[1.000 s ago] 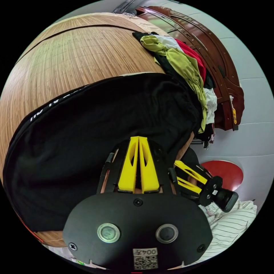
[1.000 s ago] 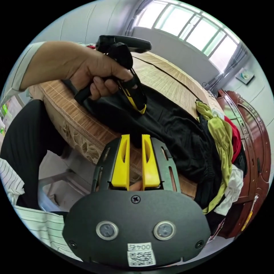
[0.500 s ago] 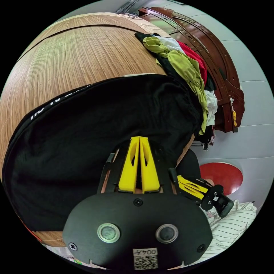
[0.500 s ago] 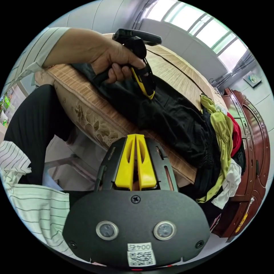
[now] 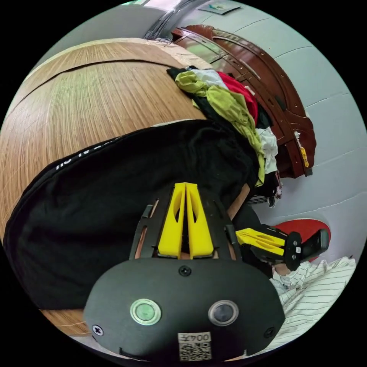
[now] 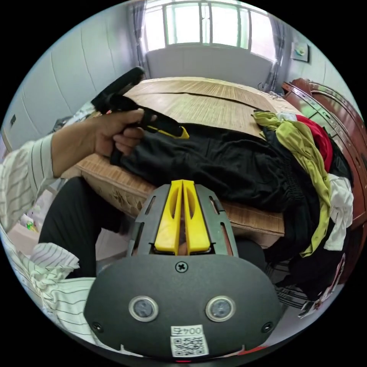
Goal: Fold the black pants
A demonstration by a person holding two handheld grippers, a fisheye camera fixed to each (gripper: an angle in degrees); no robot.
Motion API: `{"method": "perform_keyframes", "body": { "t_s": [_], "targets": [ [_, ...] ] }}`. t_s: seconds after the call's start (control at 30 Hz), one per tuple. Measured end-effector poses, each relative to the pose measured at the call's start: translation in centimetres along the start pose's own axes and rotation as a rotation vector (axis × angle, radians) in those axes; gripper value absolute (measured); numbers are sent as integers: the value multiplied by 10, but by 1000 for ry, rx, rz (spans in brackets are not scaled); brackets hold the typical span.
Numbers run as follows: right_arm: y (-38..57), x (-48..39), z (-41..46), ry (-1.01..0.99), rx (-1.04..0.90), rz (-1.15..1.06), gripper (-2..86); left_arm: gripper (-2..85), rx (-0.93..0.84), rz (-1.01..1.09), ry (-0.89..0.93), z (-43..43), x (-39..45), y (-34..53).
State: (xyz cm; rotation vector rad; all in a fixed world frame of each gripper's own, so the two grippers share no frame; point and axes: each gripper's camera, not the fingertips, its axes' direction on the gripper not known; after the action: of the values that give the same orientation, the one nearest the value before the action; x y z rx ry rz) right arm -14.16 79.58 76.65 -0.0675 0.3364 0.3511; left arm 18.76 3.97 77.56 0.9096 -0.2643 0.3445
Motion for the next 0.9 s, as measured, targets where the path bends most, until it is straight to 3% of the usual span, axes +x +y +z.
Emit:
{"method": "perform_keyframes", "body": {
  "t_s": [0.17, 0.3, 0.43, 0.67, 0.9],
  "targets": [
    [0, 8, 2, -155, 31, 52, -7, 32, 281, -44, -169, -152, -13, 96],
    [11, 0, 3, -242, 72, 47, -7, 49, 449, -367, -280, -282, -107, 231],
    [18, -10, 10, -334, 64, 47, -7, 52, 706, -763, -63, -370, -198, 361],
    [3, -32, 13, -398, 45, 12, -7, 81, 941, -1071, 209, -393, -255, 433],
    [-12, -54, 14, -418, 39, -9, -7, 87, 992, -1194, 188, -432, -269, 423]
  ]
}}
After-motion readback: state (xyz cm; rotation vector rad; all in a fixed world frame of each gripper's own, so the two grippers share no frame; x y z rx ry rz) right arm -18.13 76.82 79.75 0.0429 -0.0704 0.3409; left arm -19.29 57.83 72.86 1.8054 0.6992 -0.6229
